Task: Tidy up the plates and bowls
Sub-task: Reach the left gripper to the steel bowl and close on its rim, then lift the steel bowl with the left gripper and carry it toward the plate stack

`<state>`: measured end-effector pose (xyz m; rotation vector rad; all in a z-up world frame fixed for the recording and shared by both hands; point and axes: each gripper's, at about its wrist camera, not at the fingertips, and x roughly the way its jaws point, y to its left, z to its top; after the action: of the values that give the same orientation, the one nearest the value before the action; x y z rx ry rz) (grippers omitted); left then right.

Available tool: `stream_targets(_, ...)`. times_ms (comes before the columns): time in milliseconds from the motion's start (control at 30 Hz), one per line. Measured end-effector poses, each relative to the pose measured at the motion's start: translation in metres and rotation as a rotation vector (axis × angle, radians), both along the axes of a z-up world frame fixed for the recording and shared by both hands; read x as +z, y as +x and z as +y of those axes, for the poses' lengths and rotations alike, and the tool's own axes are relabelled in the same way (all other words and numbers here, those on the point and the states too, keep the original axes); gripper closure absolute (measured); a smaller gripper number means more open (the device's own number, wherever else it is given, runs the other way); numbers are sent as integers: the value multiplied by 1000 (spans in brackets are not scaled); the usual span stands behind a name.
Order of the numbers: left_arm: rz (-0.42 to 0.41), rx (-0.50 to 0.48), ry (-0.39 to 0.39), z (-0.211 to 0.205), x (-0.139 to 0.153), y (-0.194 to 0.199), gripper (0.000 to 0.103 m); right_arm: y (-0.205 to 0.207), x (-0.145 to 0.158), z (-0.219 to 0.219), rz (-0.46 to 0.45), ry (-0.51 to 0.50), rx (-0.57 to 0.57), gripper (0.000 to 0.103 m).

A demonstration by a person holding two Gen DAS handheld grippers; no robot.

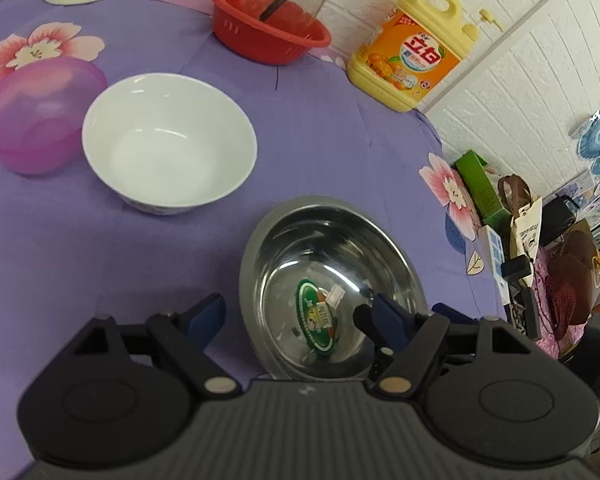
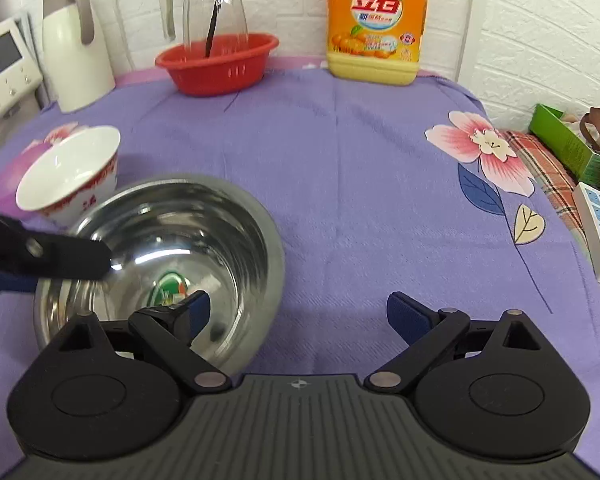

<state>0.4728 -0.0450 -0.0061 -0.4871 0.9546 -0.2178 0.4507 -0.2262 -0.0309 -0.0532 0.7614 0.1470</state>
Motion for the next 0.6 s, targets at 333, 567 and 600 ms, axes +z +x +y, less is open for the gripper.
stream_targets(333, -41, -47, 145, -17, -16, 15, 45, -3, -14, 8, -127, 14, 5, 0)
stream_targets(567, -72, -83, 220, -29, -15, 3, 77, -16, -9, 22, -133, 20, 65, 37)
stream_targets(600, -63, -83, 207, -26, -13, -1, 77, -18, -7, 22, -121, 32, 66, 37)
